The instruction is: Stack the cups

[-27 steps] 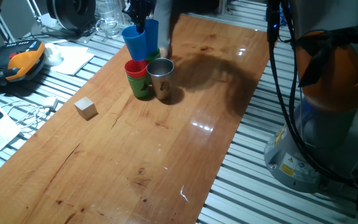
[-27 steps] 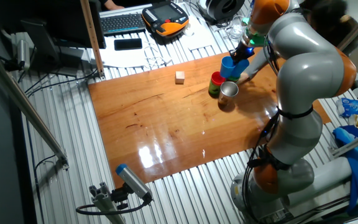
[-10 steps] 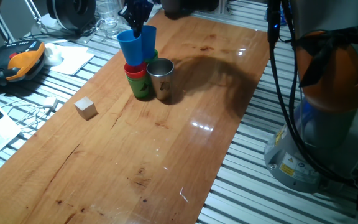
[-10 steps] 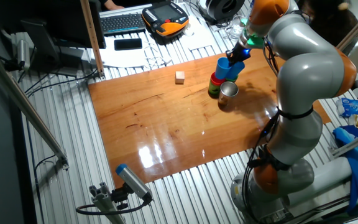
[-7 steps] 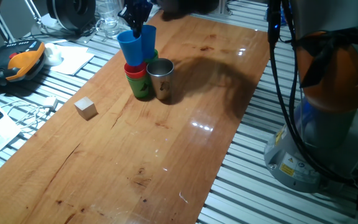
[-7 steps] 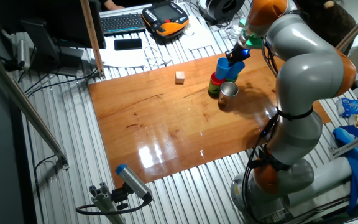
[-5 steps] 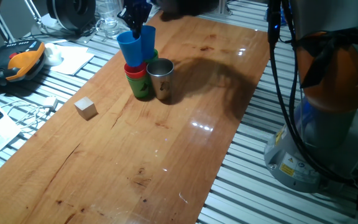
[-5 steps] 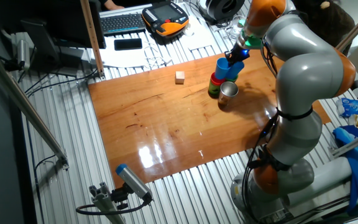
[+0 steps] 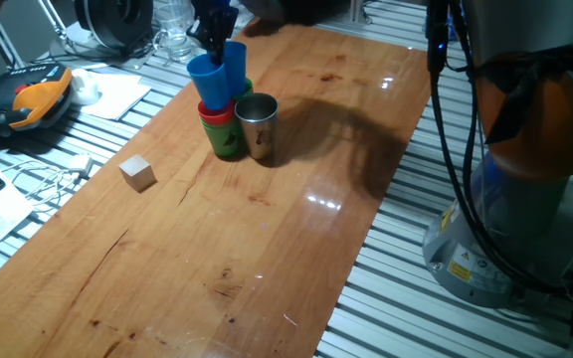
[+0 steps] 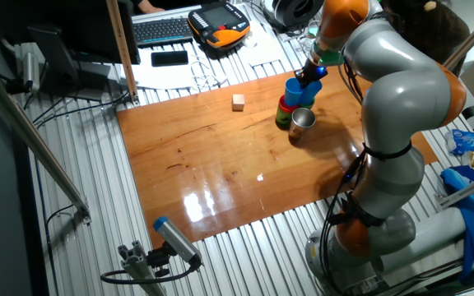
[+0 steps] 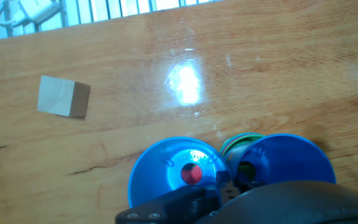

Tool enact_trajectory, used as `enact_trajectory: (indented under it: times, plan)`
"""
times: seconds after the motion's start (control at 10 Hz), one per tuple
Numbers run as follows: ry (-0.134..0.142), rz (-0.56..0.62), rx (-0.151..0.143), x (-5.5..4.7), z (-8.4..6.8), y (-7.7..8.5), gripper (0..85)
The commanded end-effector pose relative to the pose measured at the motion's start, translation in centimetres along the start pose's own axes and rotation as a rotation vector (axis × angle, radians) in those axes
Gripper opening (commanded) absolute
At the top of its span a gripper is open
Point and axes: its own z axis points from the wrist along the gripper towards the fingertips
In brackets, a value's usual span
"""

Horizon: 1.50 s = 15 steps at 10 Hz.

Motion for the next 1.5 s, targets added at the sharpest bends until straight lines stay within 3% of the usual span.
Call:
enact_trajectory:
  times: [0.0, 0.6, 1.1, 1.2, 1.4]
  plan:
    - [0.001, -0.004, -0.001, 0.00, 0.00, 0.00, 0.0]
    - [0.011, -0.018, -0.003, 0.05, -0.08, 0.18, 0.0]
    - [-0.005, -0.006, 0.013, 0.18, 0.05, 0.38, 0.0]
    - [-0.005, -0.003, 0.017, 0.19, 0.05, 0.40, 17.0]
    - [-0.009, 0.005, 0.019, 0.23, 0.06, 0.46, 17.0]
